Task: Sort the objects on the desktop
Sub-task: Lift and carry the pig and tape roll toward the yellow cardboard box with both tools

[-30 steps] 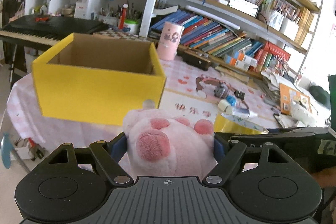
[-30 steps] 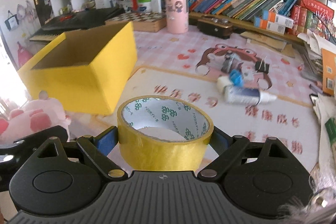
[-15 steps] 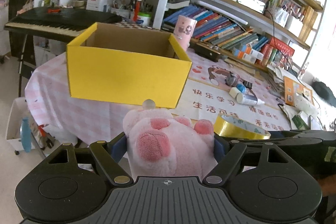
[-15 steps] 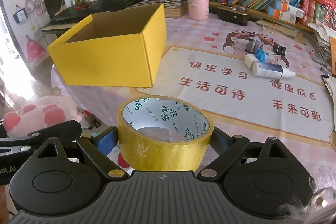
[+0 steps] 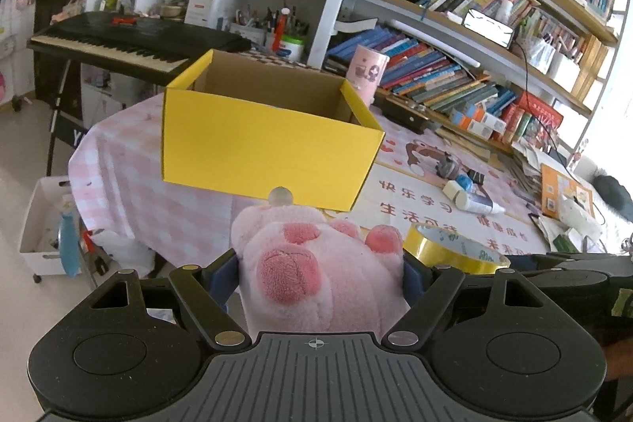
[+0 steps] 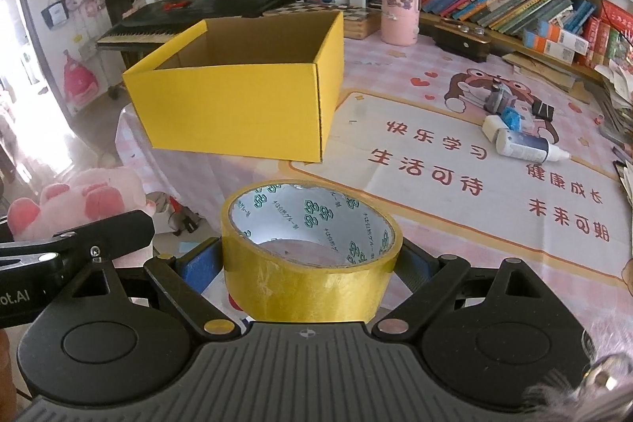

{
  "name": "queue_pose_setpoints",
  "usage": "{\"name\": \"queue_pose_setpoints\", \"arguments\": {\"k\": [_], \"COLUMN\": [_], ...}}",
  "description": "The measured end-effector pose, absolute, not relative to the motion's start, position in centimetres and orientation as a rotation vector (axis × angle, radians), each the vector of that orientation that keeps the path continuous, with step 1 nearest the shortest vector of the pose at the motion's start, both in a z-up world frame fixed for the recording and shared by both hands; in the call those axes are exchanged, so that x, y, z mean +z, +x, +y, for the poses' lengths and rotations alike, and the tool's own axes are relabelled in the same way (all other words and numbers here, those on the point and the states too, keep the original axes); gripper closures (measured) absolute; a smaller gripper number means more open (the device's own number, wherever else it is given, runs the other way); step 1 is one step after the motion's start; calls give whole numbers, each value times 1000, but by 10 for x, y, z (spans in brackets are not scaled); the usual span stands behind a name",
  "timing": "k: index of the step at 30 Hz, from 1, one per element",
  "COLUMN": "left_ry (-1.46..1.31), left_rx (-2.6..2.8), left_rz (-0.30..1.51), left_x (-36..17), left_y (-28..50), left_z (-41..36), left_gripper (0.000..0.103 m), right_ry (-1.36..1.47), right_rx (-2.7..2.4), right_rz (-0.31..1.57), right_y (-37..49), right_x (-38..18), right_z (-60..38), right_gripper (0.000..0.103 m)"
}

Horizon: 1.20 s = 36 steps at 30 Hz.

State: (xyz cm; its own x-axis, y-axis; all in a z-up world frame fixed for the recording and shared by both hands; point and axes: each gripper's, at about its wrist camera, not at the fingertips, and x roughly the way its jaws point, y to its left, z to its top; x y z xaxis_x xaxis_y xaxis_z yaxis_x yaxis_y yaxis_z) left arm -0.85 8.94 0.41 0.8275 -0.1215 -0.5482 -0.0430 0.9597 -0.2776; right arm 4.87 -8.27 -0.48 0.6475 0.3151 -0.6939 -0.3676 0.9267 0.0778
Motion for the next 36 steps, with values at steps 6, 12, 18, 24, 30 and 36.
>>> {"name": "queue_pose_setpoints", "arguments": {"k": [6, 12, 18, 24, 30, 36], "left_ry": [-291, -292, -291, -290, -284, -277], "left_rx": [-29, -20, -19, -19, -20, -20], "left_rz": [594, 591, 591, 591, 591, 585], "left_x": [4, 4, 4, 5, 6, 8], "left_y": [-11, -13, -13, -13, -12, -11], "left_z": [92, 93, 93, 92, 91, 88], "left_gripper": [22, 22, 22, 22, 22, 22], "right_ry": [-80, -84, -85, -84, -83, -82], "right_rx": [403, 415, 419, 418, 419, 419], "right_rz": [774, 776, 775, 774, 774, 771], "right_y": [48, 49, 49, 49, 49, 49], "right_x": [-4, -5, -6, -5, -5, -5], "right_z": [-77, -75, -74, -74, -75, -75], "right_gripper": [12, 12, 12, 12, 12, 13]}}
